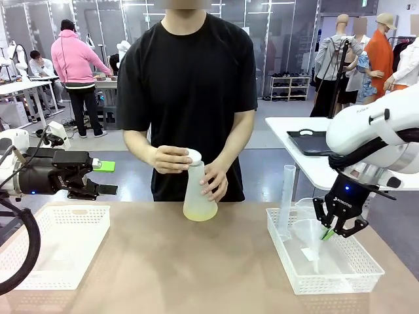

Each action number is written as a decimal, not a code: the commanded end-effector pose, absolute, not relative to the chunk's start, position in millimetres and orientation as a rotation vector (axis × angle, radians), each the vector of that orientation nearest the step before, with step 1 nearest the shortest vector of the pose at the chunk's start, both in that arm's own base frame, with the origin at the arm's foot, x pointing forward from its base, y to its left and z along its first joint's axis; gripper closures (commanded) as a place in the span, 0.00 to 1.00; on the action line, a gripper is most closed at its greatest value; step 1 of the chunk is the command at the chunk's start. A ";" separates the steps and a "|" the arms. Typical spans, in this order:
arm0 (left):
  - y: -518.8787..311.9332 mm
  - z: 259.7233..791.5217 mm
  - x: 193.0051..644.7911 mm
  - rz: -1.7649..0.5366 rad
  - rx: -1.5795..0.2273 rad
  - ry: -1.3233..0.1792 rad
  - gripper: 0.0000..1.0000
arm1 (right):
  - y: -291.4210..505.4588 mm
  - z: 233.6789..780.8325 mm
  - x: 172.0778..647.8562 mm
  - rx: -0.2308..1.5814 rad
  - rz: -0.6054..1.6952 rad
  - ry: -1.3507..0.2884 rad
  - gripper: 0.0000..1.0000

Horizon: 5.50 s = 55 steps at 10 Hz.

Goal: Prepare the solutions needed for the experiment.
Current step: Once the solution is in the Big flask , pick up the Plastic Funnel and place it back into the right Organizing basket, then when the human places the Big flask in the center of the table, pick up the Big flask and place it in the left Organizing basket.

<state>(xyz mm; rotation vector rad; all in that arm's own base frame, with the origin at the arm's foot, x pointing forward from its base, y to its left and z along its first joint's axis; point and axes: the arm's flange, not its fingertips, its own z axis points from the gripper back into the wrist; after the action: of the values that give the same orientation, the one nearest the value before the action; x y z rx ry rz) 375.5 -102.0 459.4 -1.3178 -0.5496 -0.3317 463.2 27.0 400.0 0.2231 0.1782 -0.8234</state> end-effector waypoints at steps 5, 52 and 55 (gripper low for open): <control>-103.0 461.1 373.8 -0.335 -1.315 -0.535 0.00 | 43.5 404.2 476.4 0.169 -0.866 0.127 0.72; -103.0 461.1 373.8 -0.335 -1.315 -0.535 0.00 | 99.2 494.5 381.6 1.284 0.013 -0.014 0.16; -111.9 458.5 387.5 -0.347 -1.277 -0.585 0.00 | 99.2 494.5 381.6 1.284 0.013 -0.014 0.16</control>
<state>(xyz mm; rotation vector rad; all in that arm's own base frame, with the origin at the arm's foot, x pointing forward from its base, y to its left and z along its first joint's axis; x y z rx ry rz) 376.7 -102.8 459.6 -1.3118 -0.5576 -0.3343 383.4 97.8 493.5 1.2742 -0.0094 0.0147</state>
